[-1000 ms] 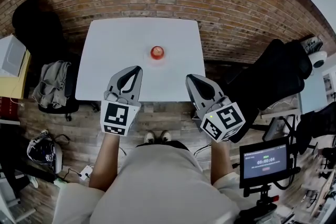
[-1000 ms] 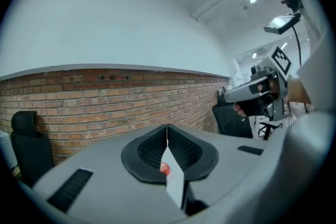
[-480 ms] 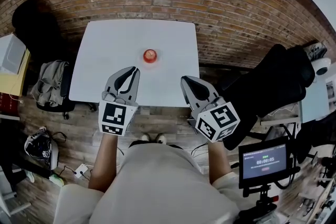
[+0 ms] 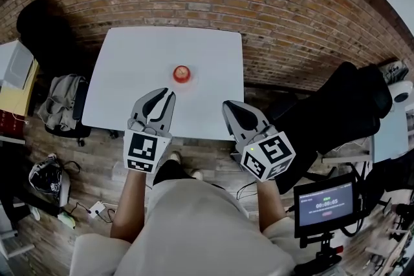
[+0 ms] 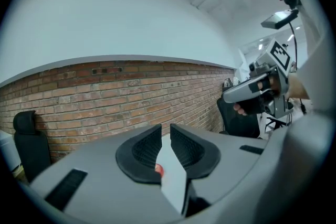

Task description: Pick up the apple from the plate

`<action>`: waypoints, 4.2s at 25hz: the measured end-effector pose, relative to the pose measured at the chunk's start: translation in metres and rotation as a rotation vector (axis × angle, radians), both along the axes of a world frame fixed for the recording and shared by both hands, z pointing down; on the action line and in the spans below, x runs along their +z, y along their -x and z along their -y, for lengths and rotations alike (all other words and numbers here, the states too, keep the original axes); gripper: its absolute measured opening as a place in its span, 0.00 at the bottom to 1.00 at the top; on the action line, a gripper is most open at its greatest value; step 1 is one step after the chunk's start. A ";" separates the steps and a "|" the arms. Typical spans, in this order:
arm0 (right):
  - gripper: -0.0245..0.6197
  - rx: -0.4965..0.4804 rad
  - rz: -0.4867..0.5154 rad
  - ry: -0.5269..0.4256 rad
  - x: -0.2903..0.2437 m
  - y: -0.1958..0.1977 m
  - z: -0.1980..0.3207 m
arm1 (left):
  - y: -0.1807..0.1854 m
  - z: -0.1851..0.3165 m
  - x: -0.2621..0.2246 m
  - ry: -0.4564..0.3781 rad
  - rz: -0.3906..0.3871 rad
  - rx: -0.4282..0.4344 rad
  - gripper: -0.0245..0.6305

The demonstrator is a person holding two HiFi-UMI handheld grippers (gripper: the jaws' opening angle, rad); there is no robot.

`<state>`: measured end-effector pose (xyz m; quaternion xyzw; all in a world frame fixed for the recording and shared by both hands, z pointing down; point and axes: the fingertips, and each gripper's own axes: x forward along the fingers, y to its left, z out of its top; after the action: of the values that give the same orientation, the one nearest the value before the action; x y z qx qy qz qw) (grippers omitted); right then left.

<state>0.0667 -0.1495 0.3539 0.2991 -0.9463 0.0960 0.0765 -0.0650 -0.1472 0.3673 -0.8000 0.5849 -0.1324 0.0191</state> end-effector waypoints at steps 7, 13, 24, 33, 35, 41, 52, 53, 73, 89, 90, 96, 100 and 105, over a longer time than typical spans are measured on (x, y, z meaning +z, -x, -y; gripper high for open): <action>0.04 0.008 -0.008 0.010 0.004 0.001 0.006 | 0.002 0.008 0.011 0.031 -0.003 0.011 0.16; 0.04 0.028 -0.012 0.020 0.006 0.008 0.029 | 0.008 0.036 0.024 0.071 -0.008 0.042 0.17; 0.04 0.090 -0.030 0.098 0.032 0.026 0.070 | 0.024 0.086 0.065 0.193 -0.015 0.113 0.26; 0.04 0.124 -0.047 0.150 0.053 0.038 0.090 | 0.035 0.115 0.104 0.299 0.007 0.142 0.33; 0.04 0.129 -0.053 0.161 0.058 0.041 0.092 | 0.037 0.118 0.114 0.325 0.016 0.153 0.36; 0.04 0.144 -0.063 0.186 0.066 0.049 0.101 | 0.042 0.131 0.137 0.387 0.032 0.177 0.38; 0.04 0.196 -0.084 0.231 0.080 0.044 0.111 | 0.042 0.151 0.172 0.475 0.052 0.201 0.44; 0.04 0.199 -0.086 0.236 0.082 0.044 0.112 | 0.043 0.152 0.177 0.485 0.054 0.204 0.44; 0.04 0.220 -0.130 0.335 0.120 0.052 0.117 | 0.041 0.172 0.233 0.601 0.069 0.283 0.51; 0.04 0.233 -0.161 0.381 0.139 0.054 0.119 | 0.038 0.179 0.278 0.691 0.085 0.318 0.57; 0.04 0.235 -0.162 0.383 0.140 0.053 0.120 | 0.038 0.180 0.279 0.693 0.089 0.319 0.58; 0.04 0.244 -0.162 0.394 0.143 0.052 0.123 | 0.033 0.181 0.289 0.700 0.153 0.351 0.64; 0.04 0.251 -0.161 0.398 0.144 0.051 0.125 | 0.030 0.179 0.296 0.708 0.193 0.371 0.65; 0.04 0.259 -0.164 0.405 0.147 0.049 0.125 | 0.030 0.181 0.304 0.709 0.226 0.372 0.65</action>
<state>0.0178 -0.2748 0.5014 0.4032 -0.8522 0.2680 0.1984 -0.0952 -0.3282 0.6716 -0.8296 0.3427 -0.4068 -0.1700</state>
